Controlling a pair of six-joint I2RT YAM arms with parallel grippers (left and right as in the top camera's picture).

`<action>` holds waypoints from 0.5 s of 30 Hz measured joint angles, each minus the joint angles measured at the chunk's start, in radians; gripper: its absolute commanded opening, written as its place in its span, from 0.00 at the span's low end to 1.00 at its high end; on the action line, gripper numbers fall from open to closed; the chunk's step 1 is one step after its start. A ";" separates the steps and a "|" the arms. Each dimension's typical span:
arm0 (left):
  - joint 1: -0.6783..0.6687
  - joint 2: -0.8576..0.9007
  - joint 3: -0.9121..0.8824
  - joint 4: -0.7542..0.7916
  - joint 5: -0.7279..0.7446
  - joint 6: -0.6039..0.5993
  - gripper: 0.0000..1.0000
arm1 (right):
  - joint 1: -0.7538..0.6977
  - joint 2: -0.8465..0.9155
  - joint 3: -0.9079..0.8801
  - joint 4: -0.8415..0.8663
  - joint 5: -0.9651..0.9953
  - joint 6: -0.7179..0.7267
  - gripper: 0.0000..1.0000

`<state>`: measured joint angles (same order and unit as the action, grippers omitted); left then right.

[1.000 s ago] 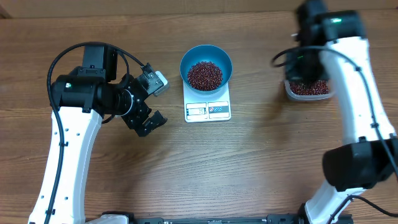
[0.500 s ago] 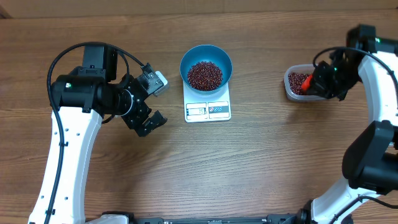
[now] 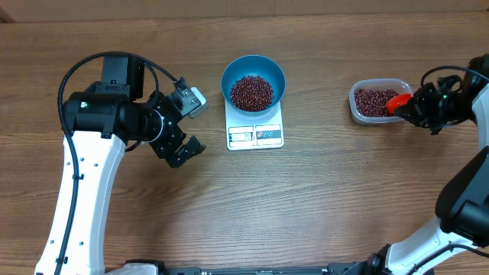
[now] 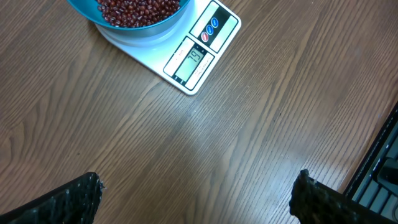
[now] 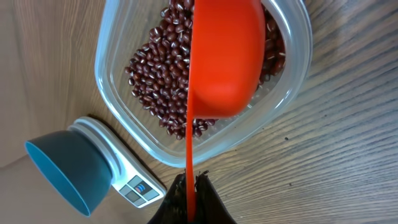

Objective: Scoop item into bowl and weigh 150g on scale
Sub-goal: 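Lower the red cup into the tub beans with the right gripper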

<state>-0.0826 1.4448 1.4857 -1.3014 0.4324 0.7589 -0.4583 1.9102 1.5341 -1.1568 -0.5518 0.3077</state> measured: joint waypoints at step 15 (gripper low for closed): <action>0.000 0.000 0.000 0.000 0.000 0.000 1.00 | 0.000 0.000 0.000 0.051 0.062 0.051 0.04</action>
<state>-0.0826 1.4448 1.4857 -1.3018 0.4324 0.7589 -0.4580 1.9102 1.5341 -1.1057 -0.4896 0.3588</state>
